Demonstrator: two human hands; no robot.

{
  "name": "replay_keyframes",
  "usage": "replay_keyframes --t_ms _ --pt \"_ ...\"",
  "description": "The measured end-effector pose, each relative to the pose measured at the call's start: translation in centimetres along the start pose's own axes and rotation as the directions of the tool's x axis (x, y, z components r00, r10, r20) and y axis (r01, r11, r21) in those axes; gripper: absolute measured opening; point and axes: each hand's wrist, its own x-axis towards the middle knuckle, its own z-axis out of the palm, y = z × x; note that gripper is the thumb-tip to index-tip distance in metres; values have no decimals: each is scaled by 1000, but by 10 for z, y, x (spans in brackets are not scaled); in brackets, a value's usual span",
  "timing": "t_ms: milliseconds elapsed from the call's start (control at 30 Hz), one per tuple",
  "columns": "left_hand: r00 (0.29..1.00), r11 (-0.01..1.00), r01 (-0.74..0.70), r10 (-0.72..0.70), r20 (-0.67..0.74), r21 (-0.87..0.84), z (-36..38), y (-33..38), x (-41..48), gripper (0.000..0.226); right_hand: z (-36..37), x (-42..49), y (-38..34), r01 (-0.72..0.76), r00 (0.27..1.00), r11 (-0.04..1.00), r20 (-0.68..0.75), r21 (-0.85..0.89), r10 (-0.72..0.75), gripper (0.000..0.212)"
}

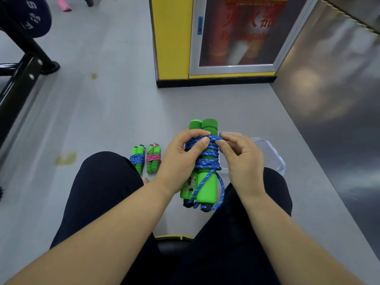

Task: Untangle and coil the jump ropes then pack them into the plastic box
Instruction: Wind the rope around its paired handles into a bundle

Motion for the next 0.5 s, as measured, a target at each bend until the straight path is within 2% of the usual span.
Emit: replay_keyframes --t_ms 100,233,400,500 --pt "1000 1000 -12 12 11 -4 -1 -1 -1 10 3 -5 -1 22 999 998 30 -65 -20 17" --pt "1000 1000 3 -3 15 -5 -2 -3 -1 10 -2 -3 2 189 982 952 74 -239 -176 25" --pt "999 996 -35 34 21 87 -1 -6 2 21 -7 3 5 288 957 899 109 -329 -267 17" --pt "999 993 -24 19 42 120 0 -4 2 17 -8 6 7 298 954 889 131 -347 -269 12"
